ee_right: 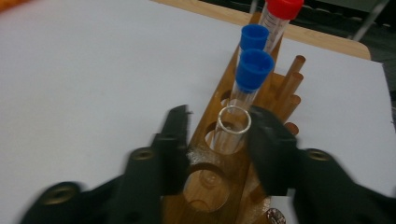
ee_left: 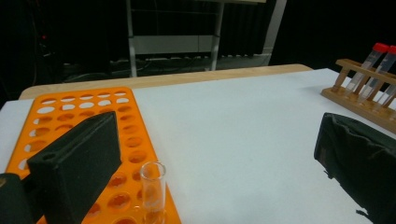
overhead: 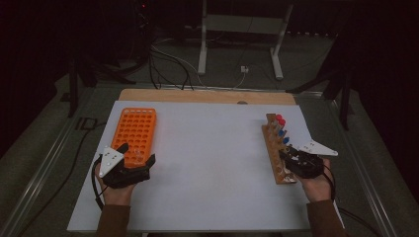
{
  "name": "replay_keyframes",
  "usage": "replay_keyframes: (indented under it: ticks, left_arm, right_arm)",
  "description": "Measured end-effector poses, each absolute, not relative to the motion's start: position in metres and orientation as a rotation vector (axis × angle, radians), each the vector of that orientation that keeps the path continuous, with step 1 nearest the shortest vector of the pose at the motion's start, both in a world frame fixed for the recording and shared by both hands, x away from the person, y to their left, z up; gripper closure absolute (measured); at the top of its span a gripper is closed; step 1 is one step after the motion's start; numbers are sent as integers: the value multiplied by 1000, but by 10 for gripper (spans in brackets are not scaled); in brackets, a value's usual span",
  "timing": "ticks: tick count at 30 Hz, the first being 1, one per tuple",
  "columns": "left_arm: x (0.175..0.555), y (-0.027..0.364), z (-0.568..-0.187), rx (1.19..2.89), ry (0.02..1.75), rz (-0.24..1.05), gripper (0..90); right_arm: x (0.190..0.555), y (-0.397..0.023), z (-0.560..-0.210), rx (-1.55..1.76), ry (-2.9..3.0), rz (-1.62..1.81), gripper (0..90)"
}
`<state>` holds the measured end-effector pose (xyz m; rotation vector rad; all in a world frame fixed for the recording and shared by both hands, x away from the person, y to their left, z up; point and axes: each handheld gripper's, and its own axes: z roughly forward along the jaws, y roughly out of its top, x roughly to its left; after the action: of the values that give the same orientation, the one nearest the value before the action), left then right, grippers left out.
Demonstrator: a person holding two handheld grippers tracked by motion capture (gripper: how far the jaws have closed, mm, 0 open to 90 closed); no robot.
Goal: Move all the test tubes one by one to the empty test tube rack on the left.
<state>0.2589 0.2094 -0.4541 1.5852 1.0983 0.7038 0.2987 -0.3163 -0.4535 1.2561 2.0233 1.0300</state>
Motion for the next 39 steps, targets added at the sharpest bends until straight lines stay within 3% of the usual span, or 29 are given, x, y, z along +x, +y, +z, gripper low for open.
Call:
replay_keyframes:
  ticks: [1,4,22,39]
  left_arm:
    - [259,209,-454,1589,1097,703,12]
    - [259,206,-455,1598,1093,704,13]
    - [258,201,-458,1617,1088,688,15]
    - [259,195,-458,1646,1069,688,15]
  right_arm:
    - [301,-315,-454,1243,2018,1020,733]
    - [303,-313,-454,1246,2007,1008,756]
    - [304,-316,-453,1309,1995,1040,764]
    - [287,-324,-399,1214,1934,1157,764]
